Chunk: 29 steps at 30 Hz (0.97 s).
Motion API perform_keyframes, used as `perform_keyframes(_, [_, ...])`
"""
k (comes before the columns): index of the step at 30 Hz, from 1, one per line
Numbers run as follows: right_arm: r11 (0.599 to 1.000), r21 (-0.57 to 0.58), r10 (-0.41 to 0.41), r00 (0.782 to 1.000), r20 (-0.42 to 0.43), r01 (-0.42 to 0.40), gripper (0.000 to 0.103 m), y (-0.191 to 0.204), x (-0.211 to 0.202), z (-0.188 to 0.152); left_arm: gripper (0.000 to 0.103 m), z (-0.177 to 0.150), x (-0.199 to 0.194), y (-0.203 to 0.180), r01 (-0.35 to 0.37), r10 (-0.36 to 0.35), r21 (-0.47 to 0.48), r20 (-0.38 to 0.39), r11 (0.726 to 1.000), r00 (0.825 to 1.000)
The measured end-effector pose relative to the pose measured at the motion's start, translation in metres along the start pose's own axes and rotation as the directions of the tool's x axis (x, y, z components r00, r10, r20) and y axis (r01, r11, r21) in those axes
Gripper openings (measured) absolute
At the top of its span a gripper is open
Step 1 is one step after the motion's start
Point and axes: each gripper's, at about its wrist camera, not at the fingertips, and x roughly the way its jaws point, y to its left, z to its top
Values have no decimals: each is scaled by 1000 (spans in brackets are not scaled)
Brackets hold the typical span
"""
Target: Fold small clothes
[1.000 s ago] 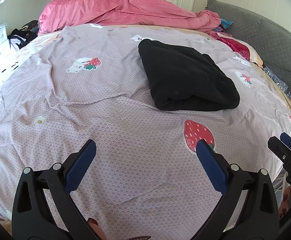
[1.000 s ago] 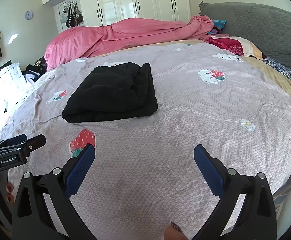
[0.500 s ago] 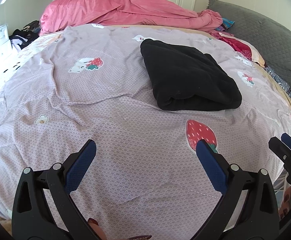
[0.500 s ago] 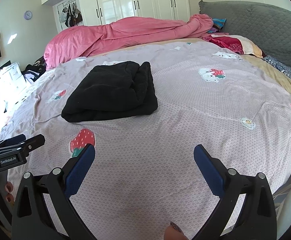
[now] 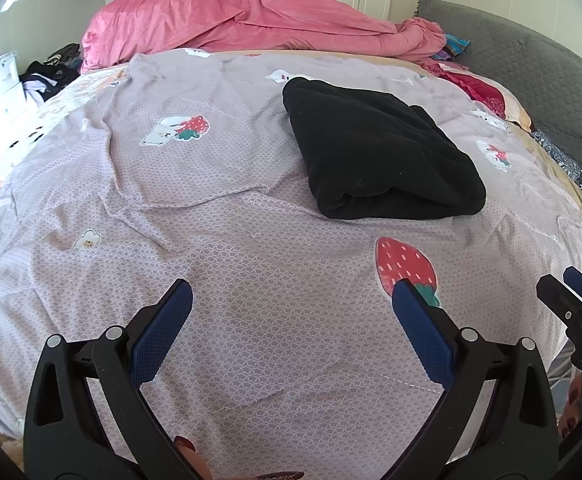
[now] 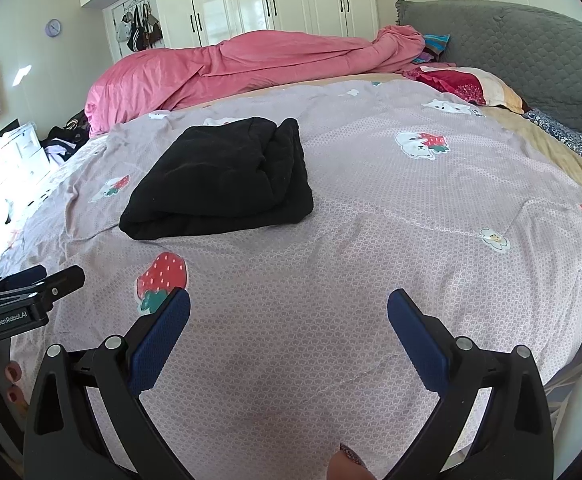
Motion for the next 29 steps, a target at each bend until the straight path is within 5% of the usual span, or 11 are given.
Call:
perform_keyframes(13, [999,31,-42,999,10,41,99,-9,-3,-1,94,-2,3,3,-33,33,-1,-26,999,999])
perform_keyframes(18, [988,98,-120,993,14,118,99,-38,-12,-4,94,-1,0,21,-47,45,-43,-48,998,998])
perform_keyframes(21, [962,162,-226,974,16,220,99,-74,-26,-9,94,13,-10,64,-45,41,-126,-40,991,998])
perform_keyframes(23, [917,231,-340,940,19,326,99,-113,-41,-15,94,26,-14,108,-76,66,-198,-54,977,996])
perform_keyframes(25, [843,283,-477,879,4,456,99,-157,-56,-22,94,41,-16,163,-164,154,-233,-63,958,986])
perform_keyframes(28, [634,375,-698,709,-98,676,99,-245,-82,-42,94,58,-19,248,-367,359,-270,-81,890,930])
perform_keyframes(29, [529,415,-752,635,-176,740,99,-288,-95,-53,94,62,-18,283,-432,422,-288,-98,855,901])
